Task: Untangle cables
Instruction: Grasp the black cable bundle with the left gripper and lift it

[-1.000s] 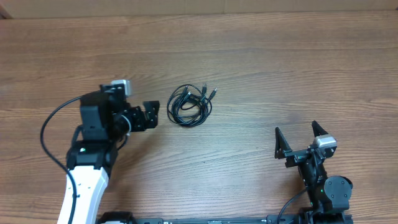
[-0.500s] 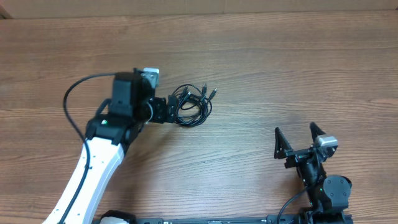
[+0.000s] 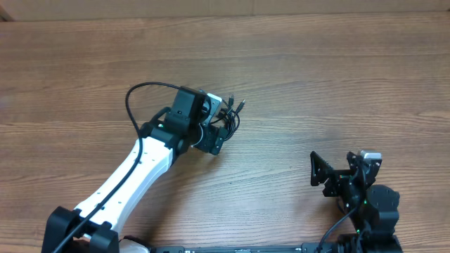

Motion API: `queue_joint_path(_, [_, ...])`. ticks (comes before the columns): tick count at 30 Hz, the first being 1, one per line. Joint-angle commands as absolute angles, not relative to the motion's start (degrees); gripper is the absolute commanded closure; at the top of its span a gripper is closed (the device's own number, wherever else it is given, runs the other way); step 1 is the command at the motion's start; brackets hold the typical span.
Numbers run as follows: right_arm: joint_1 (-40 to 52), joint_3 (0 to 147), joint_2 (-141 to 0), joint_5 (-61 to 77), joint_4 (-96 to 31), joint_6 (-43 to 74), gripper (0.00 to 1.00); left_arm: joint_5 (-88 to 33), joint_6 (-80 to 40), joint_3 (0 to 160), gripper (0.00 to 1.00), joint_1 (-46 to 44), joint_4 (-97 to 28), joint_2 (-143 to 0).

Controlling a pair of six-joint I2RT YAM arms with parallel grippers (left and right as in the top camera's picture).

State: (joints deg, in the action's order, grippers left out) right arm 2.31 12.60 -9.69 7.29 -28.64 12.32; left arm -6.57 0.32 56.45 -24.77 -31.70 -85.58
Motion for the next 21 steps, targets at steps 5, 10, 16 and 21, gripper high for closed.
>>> queue_joint_path(5, [2.6,23.1,-21.2,7.6,-32.4,17.4,0.0,-5.8,3.0,57.5,0.22,-25.3,-31.1,-88.9])
queue_joint_path(10, [2.6,31.1,-28.4,7.3,-37.3,17.4,0.0,-5.8,8.4,57.5,0.27,-26.1,-31.0,-90.7])
queue_joint_path(16, [2.6,41.1,-37.2,1.6,-48.0,17.4,0.0,-5.8,14.5,57.5,0.29,-27.1,-30.2,-93.1])
queue_joint_path(21, [2.6,49.1,-42.7,1.8,-50.9,17.4,0.0,-5.9,14.6,57.5,0.28,-27.1,-28.1,-96.5])
